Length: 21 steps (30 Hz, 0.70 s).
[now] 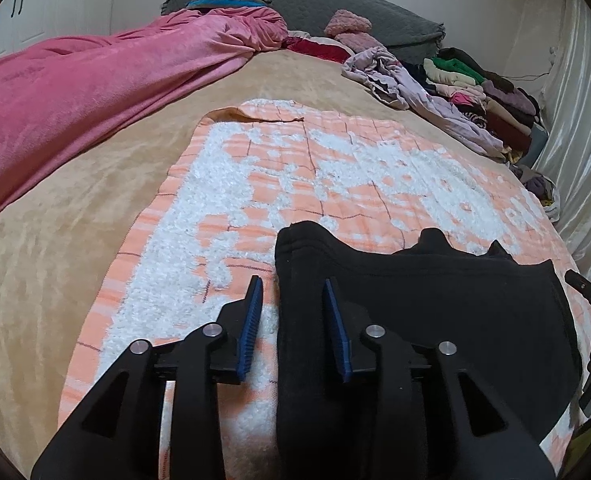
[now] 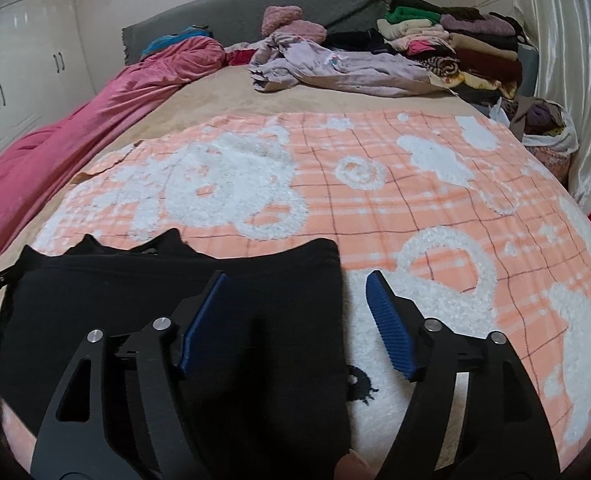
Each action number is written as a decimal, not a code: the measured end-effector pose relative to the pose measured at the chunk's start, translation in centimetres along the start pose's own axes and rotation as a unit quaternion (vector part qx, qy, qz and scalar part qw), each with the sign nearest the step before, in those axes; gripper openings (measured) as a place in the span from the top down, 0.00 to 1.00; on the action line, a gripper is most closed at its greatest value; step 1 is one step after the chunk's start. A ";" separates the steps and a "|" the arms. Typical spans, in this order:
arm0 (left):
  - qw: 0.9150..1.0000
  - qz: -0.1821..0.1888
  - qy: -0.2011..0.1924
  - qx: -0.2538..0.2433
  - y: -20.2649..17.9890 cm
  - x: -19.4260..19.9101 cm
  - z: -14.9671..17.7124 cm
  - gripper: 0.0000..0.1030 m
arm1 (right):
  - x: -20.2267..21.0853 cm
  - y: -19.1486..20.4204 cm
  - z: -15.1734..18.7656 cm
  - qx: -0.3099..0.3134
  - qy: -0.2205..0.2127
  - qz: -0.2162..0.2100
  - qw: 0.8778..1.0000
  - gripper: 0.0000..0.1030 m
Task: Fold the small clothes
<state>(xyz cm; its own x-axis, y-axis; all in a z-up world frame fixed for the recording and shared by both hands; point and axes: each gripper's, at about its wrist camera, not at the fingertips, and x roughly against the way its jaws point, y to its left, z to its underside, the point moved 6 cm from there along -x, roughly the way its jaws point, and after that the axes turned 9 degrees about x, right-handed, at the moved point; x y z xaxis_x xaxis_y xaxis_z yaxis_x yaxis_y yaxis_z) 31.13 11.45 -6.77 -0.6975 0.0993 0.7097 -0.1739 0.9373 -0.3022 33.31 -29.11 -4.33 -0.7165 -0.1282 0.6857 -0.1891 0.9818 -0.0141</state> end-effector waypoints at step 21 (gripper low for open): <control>0.998 0.005 -0.045 -0.031 -1.9 5.0 -1.0 0.23 | 4.0 3.5 0.2 0.039 -0.024 -0.008 0.999 0.21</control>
<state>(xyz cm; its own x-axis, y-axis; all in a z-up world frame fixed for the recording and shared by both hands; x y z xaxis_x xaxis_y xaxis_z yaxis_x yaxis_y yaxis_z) 28.71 10.52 -2.00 -0.7597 0.0814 0.6452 -0.1247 0.9555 -0.2674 29.64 -26.23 -1.81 -0.7443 -0.1513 0.6504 -0.2501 0.9663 -0.0615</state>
